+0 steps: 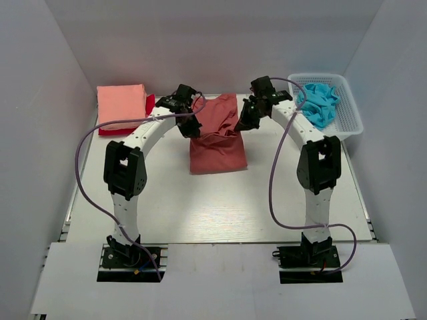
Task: Fold and stack the t-shirts
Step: Fold the folded rectangular tshirt in 1/3 of the way
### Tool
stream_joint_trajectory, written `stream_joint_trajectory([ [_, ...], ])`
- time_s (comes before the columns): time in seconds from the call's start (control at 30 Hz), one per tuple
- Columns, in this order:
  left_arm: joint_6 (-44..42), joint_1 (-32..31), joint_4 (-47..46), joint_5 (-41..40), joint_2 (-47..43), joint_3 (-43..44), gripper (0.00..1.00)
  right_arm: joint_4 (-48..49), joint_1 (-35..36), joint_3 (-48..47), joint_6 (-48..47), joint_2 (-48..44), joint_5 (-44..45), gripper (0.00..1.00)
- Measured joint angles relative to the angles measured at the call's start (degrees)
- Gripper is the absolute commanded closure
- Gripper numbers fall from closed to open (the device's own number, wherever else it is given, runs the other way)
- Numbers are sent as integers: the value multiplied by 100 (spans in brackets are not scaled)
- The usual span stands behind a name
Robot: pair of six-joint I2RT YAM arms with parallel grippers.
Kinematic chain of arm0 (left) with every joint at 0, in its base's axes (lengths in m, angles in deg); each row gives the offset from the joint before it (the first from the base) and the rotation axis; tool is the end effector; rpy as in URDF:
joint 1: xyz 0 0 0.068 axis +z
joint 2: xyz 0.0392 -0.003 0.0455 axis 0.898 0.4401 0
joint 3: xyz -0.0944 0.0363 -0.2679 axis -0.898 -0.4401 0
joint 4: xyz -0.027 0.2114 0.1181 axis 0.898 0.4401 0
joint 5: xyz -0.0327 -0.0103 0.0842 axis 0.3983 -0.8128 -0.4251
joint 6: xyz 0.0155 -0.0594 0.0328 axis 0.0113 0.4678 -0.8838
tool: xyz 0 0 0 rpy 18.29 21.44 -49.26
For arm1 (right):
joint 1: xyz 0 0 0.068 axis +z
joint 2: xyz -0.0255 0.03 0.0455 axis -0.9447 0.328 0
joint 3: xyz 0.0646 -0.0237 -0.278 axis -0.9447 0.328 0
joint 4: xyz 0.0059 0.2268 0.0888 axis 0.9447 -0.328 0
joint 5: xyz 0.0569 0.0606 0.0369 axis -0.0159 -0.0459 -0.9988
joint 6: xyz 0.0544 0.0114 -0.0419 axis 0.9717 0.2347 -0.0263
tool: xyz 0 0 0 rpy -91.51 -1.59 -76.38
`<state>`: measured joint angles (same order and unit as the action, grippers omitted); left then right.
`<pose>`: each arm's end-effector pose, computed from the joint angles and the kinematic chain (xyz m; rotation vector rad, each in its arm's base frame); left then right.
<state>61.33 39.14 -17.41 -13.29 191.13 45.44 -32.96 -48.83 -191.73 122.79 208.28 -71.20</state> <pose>0.3962 -0.1818 0.2613 -0.5416 2.6815 -0.3644 0.4252 0.1868 0.2793 0.1518 2.5819 0.6911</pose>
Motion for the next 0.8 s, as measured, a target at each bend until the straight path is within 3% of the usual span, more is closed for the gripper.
stream_joint_trajectory([
  [0.57, -199, 483, -1530, 688, 557, -197, 100, 855, -262, -295, 129, 968, -103, 100],
  [0.63, -208, 527, -1646, 688, 581, -201, 94, 973, -282, -328, 144, 1049, -105, 100],
  [0.67, -221, 551, -1705, 688, 601, -197, 86, 1034, -286, -356, 149, 1102, -109, 97],
  [0.7, -243, 566, -1733, 688, 638, -177, 72, 1102, -291, -391, 166, 1154, -118, 86],
  [0.77, -280, 601, -1768, 636, 776, -57, 32, 1338, -297, -417, 223, 1270, -153, 45],
  [0.8, -317, 621, -1781, 588, 868, 24, 5, 1436, -304, -428, 262, 1318, -168, 29],
])
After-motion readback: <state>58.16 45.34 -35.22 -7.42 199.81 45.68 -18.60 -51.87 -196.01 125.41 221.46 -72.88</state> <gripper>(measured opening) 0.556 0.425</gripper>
